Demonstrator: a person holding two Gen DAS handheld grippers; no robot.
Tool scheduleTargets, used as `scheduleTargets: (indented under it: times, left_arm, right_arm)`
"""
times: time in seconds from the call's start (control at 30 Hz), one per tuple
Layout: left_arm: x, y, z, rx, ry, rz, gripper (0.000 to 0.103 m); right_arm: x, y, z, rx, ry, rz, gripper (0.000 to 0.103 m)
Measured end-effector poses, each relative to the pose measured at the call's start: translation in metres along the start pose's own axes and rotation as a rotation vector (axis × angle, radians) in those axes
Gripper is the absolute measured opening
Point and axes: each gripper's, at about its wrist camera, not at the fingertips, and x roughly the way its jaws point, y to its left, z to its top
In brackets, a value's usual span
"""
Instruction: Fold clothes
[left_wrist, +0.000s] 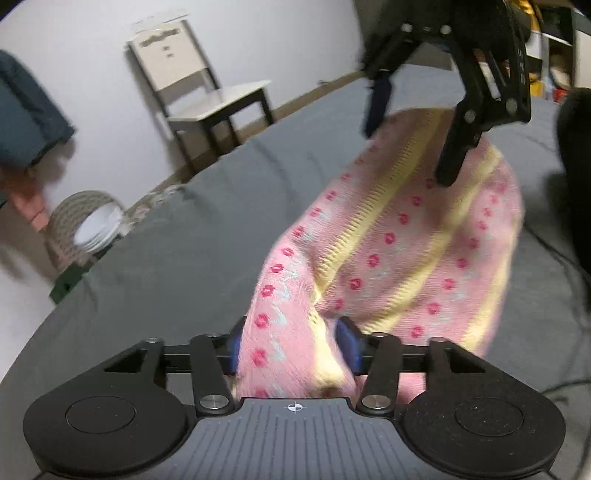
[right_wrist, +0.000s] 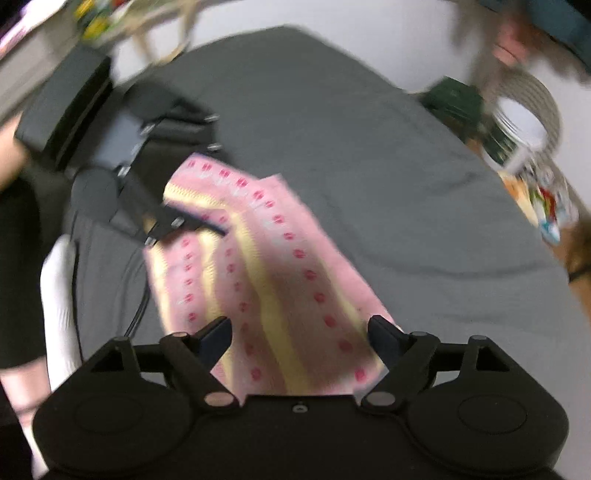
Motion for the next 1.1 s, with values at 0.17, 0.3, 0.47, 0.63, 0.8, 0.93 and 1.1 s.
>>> scheduleTargets:
  times: [0.17, 0.3, 0.47, 0.63, 0.8, 0.93, 1.1]
  left_arm:
    - [0.012, 0.03, -0.003, -0.203, -0.024, 0.09, 0.065]
    - [0.005, 0.051, -0.015, -0.411, -0.018, 0.063, 0.065]
    - [0.002, 0.057, -0.042, -0.672, -0.031, -0.023, 0.065]
    - [0.016, 0.045, -0.062, -0.782, -0.005, -0.005, 0.059]
    - [0.022, 0.047, -0.062, -0.85, -0.058, -0.012, 0.018]
    - [0.011, 0.042, -0.056, -0.806, -0.115, 0.053, 0.018]
    - [0.019, 0.036, -0.056, -0.743, -0.012, 0.111, 0.018]
  right_arm:
    - [0.005, -0.043, -0.044, 0.342, -0.139, 0.083, 0.083]
    - [0.001, -0.056, -0.091, 0.635, -0.327, 0.154, 0.083]
    - [0.005, -0.056, -0.128, 0.895, -0.42, 0.274, 0.077]
    - [0.01, -0.048, -0.132, 0.911, -0.444, 0.213, 0.043]
    - [0.007, -0.043, -0.133, 0.856, -0.493, 0.167, 0.034]
    - [0.0, -0.041, -0.131, 0.8, -0.569, 0.153, 0.027]
    - [0.011, -0.054, -0.125, 0.833, -0.557, 0.151, 0.031]
